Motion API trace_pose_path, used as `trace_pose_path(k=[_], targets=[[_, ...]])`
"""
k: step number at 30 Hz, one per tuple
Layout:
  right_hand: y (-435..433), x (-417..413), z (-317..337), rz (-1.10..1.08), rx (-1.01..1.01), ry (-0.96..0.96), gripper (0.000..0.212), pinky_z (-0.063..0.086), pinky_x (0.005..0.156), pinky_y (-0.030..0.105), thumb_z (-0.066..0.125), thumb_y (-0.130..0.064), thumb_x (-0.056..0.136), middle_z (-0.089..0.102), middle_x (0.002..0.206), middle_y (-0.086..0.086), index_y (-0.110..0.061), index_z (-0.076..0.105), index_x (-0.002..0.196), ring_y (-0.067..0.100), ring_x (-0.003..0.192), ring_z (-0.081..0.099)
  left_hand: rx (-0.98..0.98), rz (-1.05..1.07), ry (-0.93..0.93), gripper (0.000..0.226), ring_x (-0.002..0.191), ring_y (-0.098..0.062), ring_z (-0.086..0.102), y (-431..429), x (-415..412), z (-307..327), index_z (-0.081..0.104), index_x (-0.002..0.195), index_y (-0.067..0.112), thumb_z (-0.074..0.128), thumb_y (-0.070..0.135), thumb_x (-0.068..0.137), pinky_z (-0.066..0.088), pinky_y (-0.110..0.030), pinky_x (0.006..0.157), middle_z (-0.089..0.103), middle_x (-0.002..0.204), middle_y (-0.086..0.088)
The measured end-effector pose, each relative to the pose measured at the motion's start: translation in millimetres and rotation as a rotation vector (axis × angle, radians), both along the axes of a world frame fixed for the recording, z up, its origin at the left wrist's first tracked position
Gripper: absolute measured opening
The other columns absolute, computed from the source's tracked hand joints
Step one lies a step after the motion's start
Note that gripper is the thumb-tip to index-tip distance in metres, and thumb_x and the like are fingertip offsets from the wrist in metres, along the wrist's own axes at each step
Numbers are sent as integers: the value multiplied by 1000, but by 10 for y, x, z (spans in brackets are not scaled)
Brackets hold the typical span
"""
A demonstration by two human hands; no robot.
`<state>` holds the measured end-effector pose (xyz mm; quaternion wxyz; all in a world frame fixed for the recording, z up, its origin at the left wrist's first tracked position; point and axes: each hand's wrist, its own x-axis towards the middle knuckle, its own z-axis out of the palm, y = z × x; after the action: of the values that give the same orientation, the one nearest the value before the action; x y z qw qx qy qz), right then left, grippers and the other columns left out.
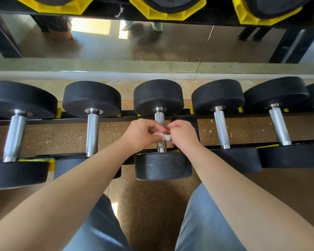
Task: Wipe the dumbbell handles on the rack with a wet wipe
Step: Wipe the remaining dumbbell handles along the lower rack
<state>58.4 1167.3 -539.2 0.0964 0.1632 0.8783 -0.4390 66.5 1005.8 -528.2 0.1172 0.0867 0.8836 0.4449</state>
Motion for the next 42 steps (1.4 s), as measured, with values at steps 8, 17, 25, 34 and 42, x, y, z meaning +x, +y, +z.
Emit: trace_pose_path(k=[8, 17, 25, 34, 42], targets=[[61, 70, 13, -78, -112, 94, 25, 61, 88, 44, 54, -14, 99, 72, 102, -2, -26, 74, 106, 16, 88, 71, -269, 25, 346, 20, 102, -13, 68, 230, -239, 136, 76, 114, 28, 65, 23, 98, 53, -30, 95, 75, 112, 6], [74, 104, 75, -114, -152, 103, 30, 57, 96, 43, 52, -13, 97, 72, 111, -3, -35, 69, 87, 18, 104, 67, -401, -454, 211, 14, 85, 3, 64, 152, -70, 143, 81, 102, 33, 76, 28, 90, 49, -19, 87, 77, 97, 15], [92, 104, 36, -149, -227, 89, 26, 62, 87, 47, 54, -14, 98, 73, 95, 0, -34, 69, 91, 21, 91, 71, -494, -173, 441, 24, 105, -19, 68, 267, -270, 150, 75, 119, 33, 57, 30, 103, 52, -35, 97, 75, 114, 6], [102, 160, 172, 4, -237, 125, 27, 61, 91, 39, 55, -13, 99, 73, 101, -6, -30, 75, 99, 13, 95, 70, -176, -183, 71, 16, 87, 4, 66, 97, -14, 105, 79, 93, 38, 83, 27, 82, 53, -21, 88, 74, 93, 20], [71, 141, 177, 205, -76, 157, 21, 62, 81, 31, 78, -33, 88, 70, 95, -12, -28, 70, 106, 5, 87, 68, 217, 368, 51, 26, 94, -6, 68, 208, 44, 10, 66, 110, 28, 64, 9, 92, 59, -31, 86, 70, 99, 11]])
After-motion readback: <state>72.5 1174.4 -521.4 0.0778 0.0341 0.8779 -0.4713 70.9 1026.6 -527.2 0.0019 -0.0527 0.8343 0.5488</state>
